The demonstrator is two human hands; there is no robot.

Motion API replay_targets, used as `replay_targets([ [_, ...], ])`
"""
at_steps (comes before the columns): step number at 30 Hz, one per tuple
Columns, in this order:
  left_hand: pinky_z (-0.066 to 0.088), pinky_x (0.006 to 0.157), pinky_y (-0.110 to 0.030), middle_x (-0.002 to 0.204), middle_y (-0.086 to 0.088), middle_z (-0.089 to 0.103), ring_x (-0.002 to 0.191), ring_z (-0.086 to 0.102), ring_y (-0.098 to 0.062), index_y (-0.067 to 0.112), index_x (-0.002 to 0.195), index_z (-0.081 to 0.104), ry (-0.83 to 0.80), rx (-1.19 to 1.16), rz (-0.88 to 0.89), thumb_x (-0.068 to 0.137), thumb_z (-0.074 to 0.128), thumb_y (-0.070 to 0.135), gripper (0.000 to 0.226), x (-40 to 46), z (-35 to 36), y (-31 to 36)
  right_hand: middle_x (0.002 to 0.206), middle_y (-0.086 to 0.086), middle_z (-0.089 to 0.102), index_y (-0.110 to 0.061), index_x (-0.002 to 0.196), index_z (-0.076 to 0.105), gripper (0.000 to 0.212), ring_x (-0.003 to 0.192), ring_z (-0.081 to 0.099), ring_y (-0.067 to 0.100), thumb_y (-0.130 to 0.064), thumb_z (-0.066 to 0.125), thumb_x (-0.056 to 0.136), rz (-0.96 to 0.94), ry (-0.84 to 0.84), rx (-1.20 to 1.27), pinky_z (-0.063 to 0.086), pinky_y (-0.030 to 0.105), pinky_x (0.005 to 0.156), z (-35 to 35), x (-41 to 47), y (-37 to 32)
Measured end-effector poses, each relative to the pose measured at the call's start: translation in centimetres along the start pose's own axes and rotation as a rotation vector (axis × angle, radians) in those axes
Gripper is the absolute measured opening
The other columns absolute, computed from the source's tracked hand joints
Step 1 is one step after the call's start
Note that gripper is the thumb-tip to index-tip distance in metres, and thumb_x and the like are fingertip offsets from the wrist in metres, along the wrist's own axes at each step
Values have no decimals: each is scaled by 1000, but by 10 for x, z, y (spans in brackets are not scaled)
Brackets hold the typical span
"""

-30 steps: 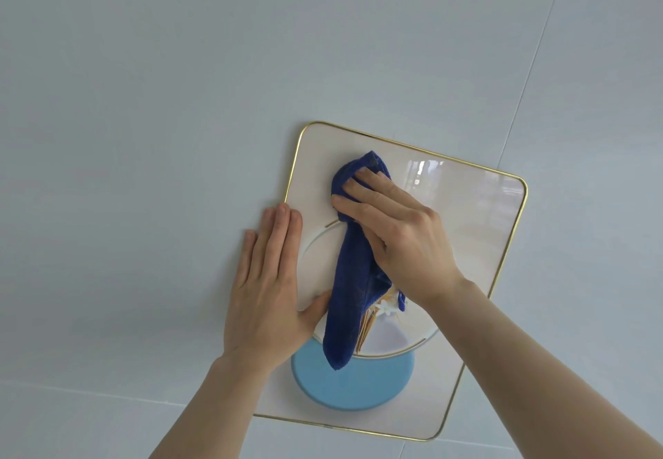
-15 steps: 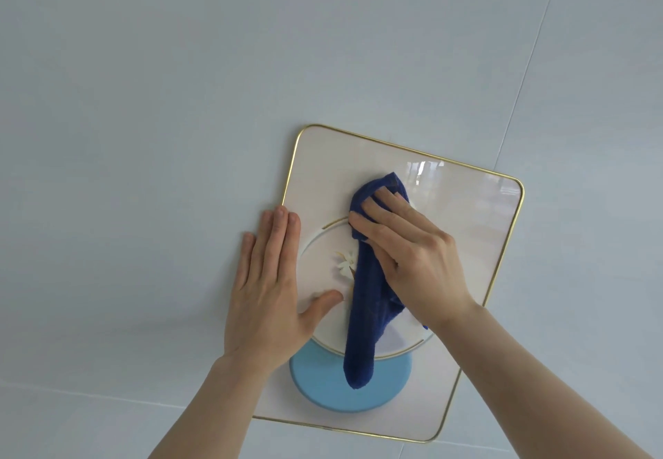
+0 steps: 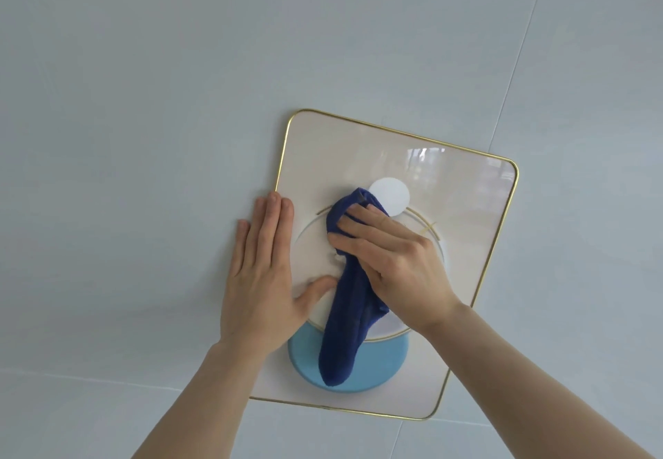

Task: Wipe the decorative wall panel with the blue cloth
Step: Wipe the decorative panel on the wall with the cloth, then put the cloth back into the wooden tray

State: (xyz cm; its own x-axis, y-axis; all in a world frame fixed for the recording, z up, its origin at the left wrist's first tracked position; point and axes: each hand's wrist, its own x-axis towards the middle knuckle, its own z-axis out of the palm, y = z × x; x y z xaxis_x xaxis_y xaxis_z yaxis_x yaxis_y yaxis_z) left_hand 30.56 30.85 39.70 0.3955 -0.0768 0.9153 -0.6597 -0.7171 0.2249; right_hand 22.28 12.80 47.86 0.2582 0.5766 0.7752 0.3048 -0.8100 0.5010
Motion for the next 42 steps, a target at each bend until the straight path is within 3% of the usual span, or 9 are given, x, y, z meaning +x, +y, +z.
replay_targets([
  [6,8,132,-43,175,-5,5,162,1,-19,13,165,2,-20,-19,-33,83,67,68,118,-1,-7,6,120,-1,78,-15,113,80,38,127,65,17,10,69,87,49,-39,24,44,23,116,-10,-27,2],
  [14,20,129,-50,174,-6,9,161,11,-24,12,164,5,-47,-27,-98,80,76,59,120,0,-23,22,95,-8,81,-22,89,82,42,96,75,15,13,85,65,322,-179,70,65,34,67,-49,-66,-21],
  [18,12,130,-51,172,-9,17,160,16,-26,12,163,16,-48,-47,-137,82,75,56,108,-4,-34,36,91,-17,79,-30,92,81,32,81,72,7,-2,84,76,761,-224,231,60,25,73,-71,-105,-37],
  [22,25,125,-50,165,-5,32,152,29,-27,19,157,33,-56,-149,-77,87,68,54,85,-37,-41,70,85,-25,75,-35,87,77,28,87,68,-4,-12,88,75,1132,-265,390,49,14,72,-87,-159,-51],
  [27,36,106,-28,139,13,58,131,52,-15,31,138,52,-379,-365,-75,86,68,54,59,-109,-26,120,90,-19,76,-34,87,71,21,86,72,6,-21,86,78,1485,-291,551,54,26,62,-113,-219,-64],
  [30,44,103,-29,134,26,56,122,55,-2,44,135,49,-696,-456,-100,86,66,63,55,-154,-14,158,92,-12,77,-29,88,71,21,85,73,10,-21,88,77,1607,-276,599,56,29,69,-128,-252,-69],
  [36,48,98,-26,139,25,53,126,59,-6,54,155,9,-1424,-565,-245,74,81,54,109,-243,25,231,91,-5,79,-25,91,74,22,85,76,19,-25,90,76,1831,-287,680,65,41,77,-155,-330,-70],
  [40,60,87,-37,103,20,72,94,71,-9,42,127,50,-1475,-504,-287,82,72,35,51,-288,49,270,96,-1,80,-23,96,74,23,88,77,24,-23,89,79,1953,-254,725,66,45,80,-175,-384,-65],
  [42,60,84,-39,95,17,73,87,71,-12,38,110,52,-1431,-482,-328,89,67,28,28,-302,61,286,98,-1,79,-24,98,73,21,89,76,23,-23,86,82,1991,-275,717,66,44,79,-184,-411,-62],
])
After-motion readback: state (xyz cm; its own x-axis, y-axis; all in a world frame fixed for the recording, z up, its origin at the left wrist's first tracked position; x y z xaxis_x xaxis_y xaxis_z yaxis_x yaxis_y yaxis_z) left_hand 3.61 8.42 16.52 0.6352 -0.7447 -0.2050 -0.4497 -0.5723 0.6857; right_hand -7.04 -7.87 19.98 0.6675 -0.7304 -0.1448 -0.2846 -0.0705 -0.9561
